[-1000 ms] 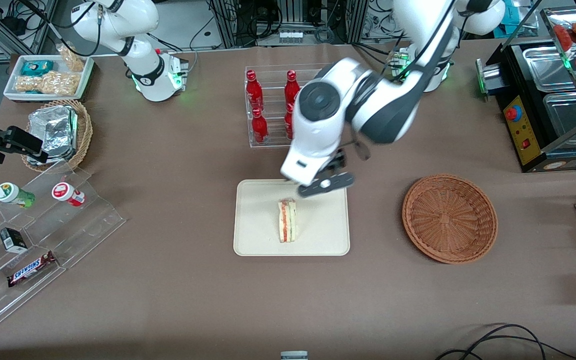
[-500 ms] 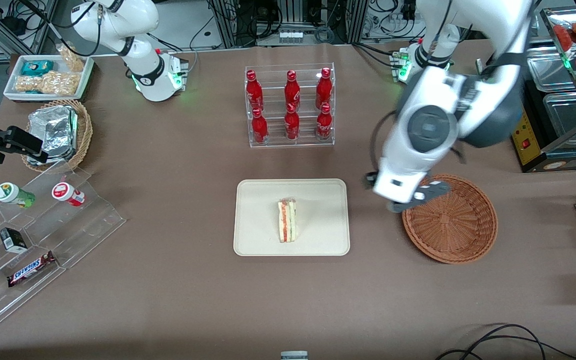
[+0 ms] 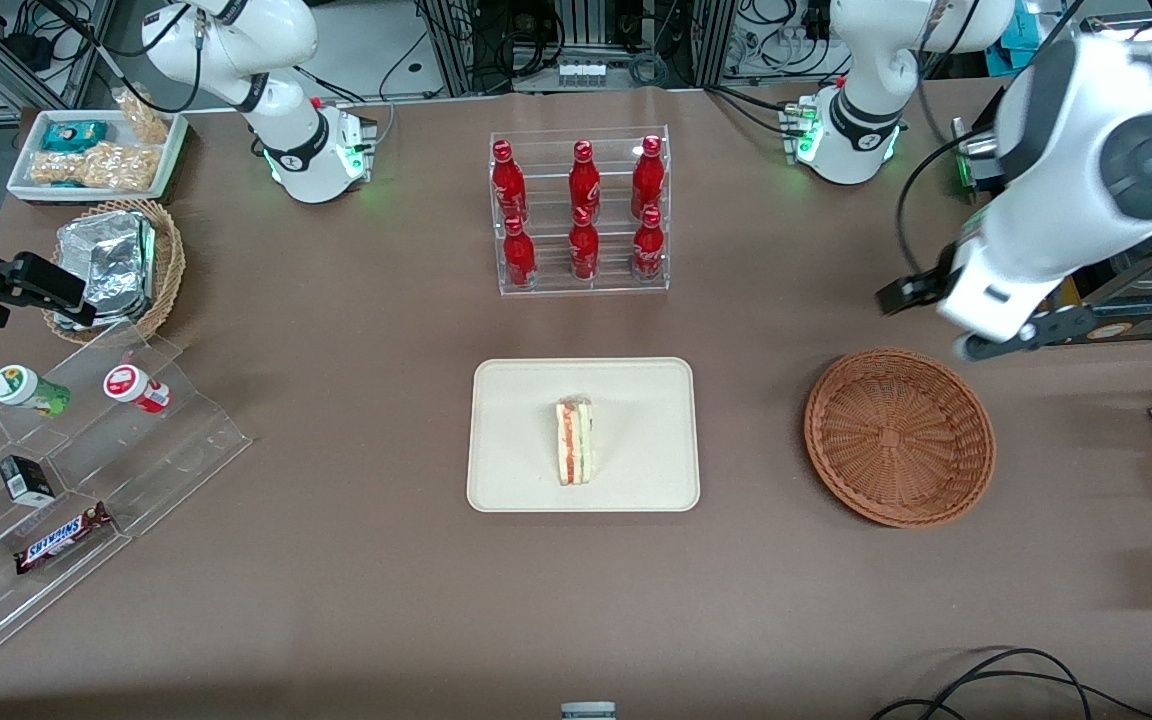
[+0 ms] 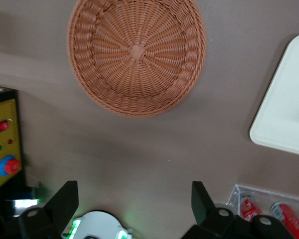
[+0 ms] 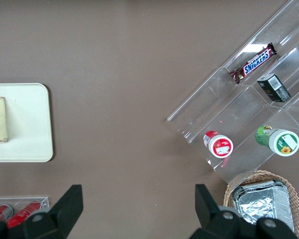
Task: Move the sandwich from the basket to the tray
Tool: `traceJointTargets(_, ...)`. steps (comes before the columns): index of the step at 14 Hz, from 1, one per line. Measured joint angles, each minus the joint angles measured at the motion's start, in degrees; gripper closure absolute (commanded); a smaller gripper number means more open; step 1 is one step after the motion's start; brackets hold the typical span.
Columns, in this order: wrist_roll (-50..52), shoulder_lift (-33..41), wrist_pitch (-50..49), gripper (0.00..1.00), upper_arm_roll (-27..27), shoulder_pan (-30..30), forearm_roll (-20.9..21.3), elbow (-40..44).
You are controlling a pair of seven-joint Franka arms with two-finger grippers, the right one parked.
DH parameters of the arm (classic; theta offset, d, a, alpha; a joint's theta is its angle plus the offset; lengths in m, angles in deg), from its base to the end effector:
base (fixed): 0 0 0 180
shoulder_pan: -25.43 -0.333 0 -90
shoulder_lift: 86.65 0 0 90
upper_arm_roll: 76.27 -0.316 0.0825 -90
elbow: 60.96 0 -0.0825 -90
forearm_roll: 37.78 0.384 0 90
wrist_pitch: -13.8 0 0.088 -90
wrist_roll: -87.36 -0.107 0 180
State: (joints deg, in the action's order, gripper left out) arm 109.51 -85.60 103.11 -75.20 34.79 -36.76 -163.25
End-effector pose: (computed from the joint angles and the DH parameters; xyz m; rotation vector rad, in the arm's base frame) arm 0.5249 -0.0947 0.5337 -3.0357 -0.3091 0.2983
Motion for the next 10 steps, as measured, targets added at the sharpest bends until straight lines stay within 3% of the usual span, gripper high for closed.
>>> traceJointTargets(6,-17.42,3.63,-0.46,0.00,-0.18,-6.91,-0.10,1.49)
traceJointTargets(10,-20.05,3.62,1.54,0.00,-0.19,-8.62,-0.12,3.65)
